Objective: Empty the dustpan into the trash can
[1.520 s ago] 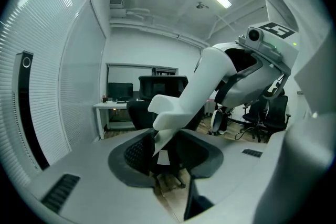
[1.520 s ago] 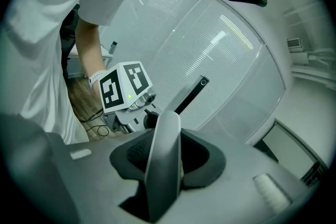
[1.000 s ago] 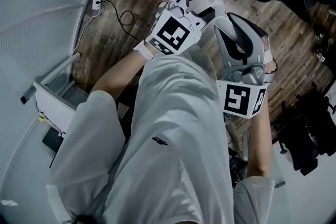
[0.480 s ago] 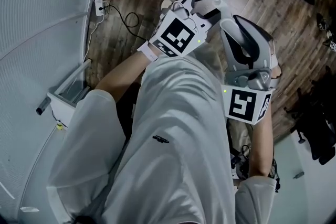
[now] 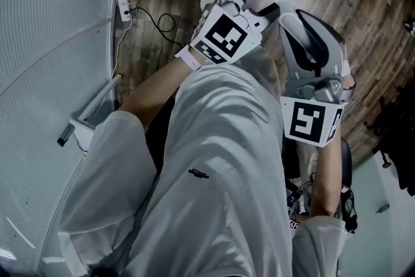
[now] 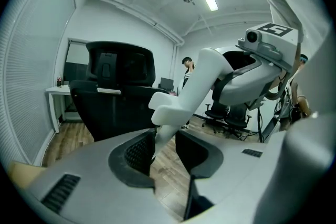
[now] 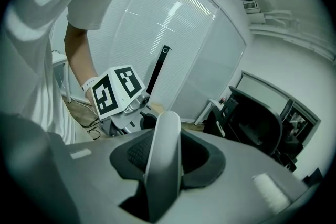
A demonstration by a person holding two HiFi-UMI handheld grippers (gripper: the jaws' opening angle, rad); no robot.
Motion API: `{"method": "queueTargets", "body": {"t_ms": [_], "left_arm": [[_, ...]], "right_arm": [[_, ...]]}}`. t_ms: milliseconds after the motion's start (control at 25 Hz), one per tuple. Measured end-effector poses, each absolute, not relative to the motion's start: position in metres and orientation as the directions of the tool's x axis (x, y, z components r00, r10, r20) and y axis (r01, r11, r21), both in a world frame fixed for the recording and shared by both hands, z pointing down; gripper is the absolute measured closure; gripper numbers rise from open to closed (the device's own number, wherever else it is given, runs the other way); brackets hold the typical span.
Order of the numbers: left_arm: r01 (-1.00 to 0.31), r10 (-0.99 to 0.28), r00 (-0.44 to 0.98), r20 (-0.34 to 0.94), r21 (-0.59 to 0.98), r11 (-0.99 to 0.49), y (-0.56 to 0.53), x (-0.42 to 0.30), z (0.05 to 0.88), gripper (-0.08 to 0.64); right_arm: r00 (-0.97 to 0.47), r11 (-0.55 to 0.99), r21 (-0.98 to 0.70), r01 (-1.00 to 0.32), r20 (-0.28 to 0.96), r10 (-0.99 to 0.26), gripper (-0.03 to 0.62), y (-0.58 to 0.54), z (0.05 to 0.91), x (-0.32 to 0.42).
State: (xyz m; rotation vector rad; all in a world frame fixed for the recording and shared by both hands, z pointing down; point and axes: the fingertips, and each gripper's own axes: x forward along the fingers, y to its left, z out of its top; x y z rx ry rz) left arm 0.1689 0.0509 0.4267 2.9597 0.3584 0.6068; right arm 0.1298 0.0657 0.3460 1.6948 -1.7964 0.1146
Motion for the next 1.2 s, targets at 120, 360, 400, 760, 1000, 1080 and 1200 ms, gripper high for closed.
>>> {"method": "queueTargets", "body": {"t_ms": [120,360,400,760,1000,1080,1200], "left_arm": [[0.211,0.256,0.885,0.389,0.154,-0.965,0.057,0.172,0.44,0.433],[0.229,0.298,0.861,0.412,0.208,-0.951,0.067,0.198,0.477,0.434],[0.234,0.309,0.854,0.418,0.22,-0.947,0.066,0.203,0.484,0.436],[0.295,0.4,0.796,0.455,0.285,-0.912,0.08,0.235,0.533,0.434],[0.317,0.413,0.75,0.516,0.267,-0.91,0.08,0.224,0.557,0.434],[0.323,0.409,0.744,0.528,0.252,-0.912,0.079,0.219,0.559,0.434],[0.312,0.396,0.75,0.53,0.244,-0.918,0.074,0.212,0.558,0.434]], "right_arm": [[0.069,0.132,0.352,-0.927,0.504,-0.861,0.461,0.07,0.356,0.134],[0.104,0.052,0.265,-0.963,0.54,-0.835,0.46,0.075,0.391,0.167],[0.104,0.045,0.251,-0.967,0.551,-0.828,0.46,0.073,0.397,0.174],[0.134,0.008,0.225,-0.974,0.61,-0.781,0.46,0.081,0.443,0.22],[0.172,-0.058,0.199,-0.978,0.626,-0.76,0.46,0.095,0.466,0.241],[0.188,-0.091,0.182,-0.979,0.629,-0.754,0.46,0.103,0.475,0.252],[0.198,-0.118,0.168,-0.979,0.632,-0.749,0.459,0.111,0.487,0.264]]}}
